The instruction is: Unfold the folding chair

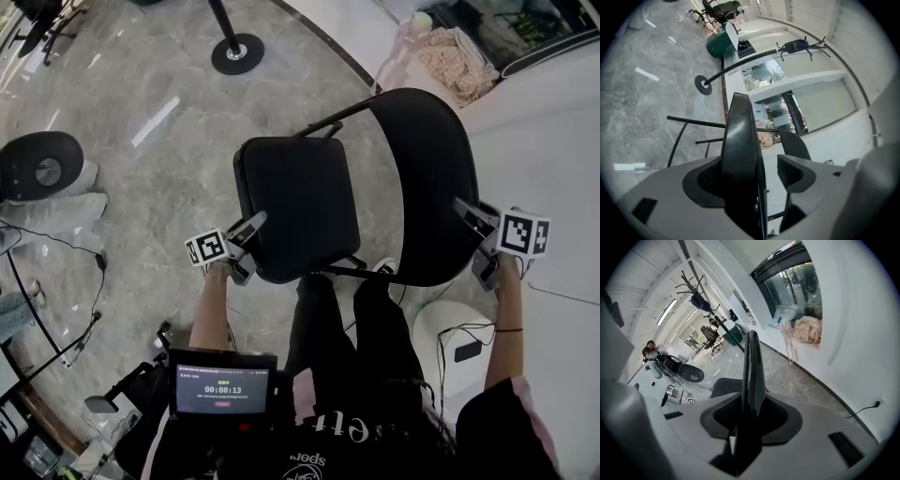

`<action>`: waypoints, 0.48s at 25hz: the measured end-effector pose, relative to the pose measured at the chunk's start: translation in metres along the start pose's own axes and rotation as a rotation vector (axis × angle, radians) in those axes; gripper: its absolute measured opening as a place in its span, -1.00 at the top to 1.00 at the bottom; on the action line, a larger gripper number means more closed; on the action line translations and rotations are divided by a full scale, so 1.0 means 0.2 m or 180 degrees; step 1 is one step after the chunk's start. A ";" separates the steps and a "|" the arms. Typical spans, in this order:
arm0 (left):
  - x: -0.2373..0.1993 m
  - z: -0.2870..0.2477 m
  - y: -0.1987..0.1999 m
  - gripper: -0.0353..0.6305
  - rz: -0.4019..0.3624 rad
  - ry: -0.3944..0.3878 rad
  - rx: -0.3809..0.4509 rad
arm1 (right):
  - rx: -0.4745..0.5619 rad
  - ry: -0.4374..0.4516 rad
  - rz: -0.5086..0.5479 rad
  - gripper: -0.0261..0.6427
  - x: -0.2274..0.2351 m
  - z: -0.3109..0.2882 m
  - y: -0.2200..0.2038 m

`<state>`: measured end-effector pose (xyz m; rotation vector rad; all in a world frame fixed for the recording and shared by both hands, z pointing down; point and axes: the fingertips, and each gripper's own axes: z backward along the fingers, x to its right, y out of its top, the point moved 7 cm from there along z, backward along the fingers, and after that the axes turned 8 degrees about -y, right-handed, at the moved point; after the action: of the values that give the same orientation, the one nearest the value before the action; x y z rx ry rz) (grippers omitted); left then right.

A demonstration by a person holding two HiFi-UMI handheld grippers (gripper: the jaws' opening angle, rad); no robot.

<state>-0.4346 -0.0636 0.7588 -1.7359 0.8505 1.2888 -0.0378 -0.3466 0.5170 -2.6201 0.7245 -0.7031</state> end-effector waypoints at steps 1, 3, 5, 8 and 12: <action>-0.04 0.01 0.00 -0.13 -0.0063 0.0198 -0.0021 | 0.0005 -0.0026 -0.0012 0.58 0.02 -0.02 -0.01; -0.12 0.02 0.00 0.10 -0.0184 0.0592 -0.0044 | 0.0024 -0.0049 -0.0031 0.58 0.06 -0.07 -0.02; -0.17 0.04 0.00 0.11 -0.0264 0.0823 -0.0058 | 0.0045 -0.0087 -0.0042 0.58 0.09 -0.10 -0.03; -0.23 0.04 -0.03 0.11 -0.0268 0.0943 -0.0024 | 0.0098 -0.0205 -0.0007 0.57 0.14 -0.14 -0.02; -0.33 0.07 -0.11 0.11 -0.0174 0.1003 0.0167 | 0.0155 -0.0232 0.0223 0.55 0.17 -0.23 0.05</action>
<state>-0.4383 -0.0368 0.8238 -1.9358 0.9958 0.9618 -0.0404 -0.3821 0.5623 -2.5486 0.7639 -0.5947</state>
